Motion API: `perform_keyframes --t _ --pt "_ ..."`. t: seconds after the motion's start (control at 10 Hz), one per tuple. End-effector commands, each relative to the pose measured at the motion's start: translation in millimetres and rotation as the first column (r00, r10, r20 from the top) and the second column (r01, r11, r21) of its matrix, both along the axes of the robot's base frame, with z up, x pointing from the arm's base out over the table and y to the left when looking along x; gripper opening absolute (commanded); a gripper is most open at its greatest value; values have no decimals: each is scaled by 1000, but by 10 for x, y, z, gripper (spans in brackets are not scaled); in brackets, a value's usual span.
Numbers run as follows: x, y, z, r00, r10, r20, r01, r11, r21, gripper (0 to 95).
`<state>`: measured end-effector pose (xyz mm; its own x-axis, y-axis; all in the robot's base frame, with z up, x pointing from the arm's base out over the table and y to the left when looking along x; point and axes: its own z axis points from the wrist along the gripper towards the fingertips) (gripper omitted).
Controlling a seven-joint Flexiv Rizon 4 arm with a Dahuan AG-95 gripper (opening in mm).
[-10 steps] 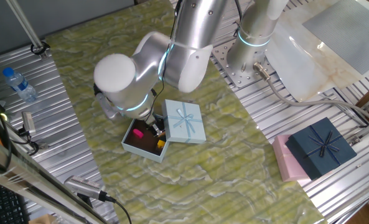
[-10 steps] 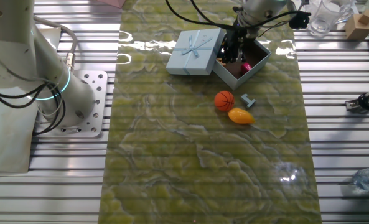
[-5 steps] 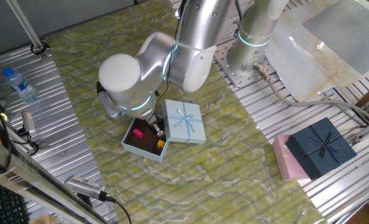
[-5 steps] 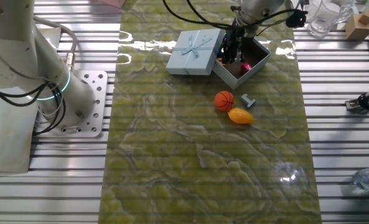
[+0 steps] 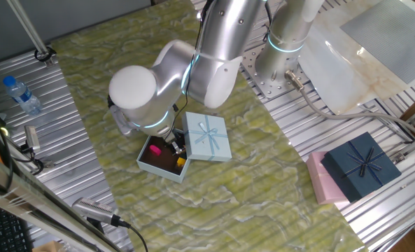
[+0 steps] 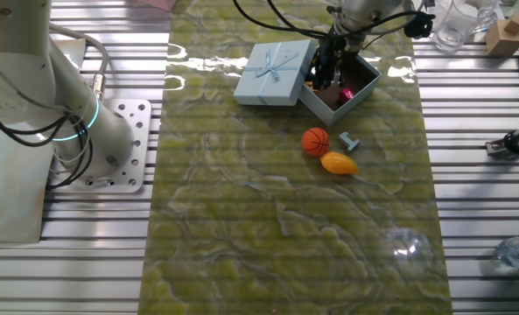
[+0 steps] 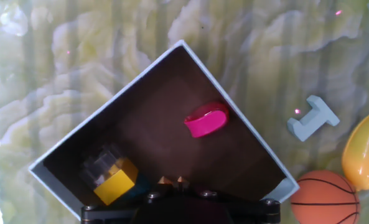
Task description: Take everything out of the gift box
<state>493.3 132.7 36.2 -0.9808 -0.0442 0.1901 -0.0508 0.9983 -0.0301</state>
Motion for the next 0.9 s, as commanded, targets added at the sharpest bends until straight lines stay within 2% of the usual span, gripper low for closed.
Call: perform_keyframes --t 0.1,0.6,0.7,0.9 --pt "-4 -6 -12 1000 -16 9 16 1000 -19 0" --pt "28 -1 3 999 -28 19 29 999 -22 0" --pt "67 4 22 999 -30 22 30 999 -24 0" --pt "221 15 100 999 -38 26 38 999 -33 0"
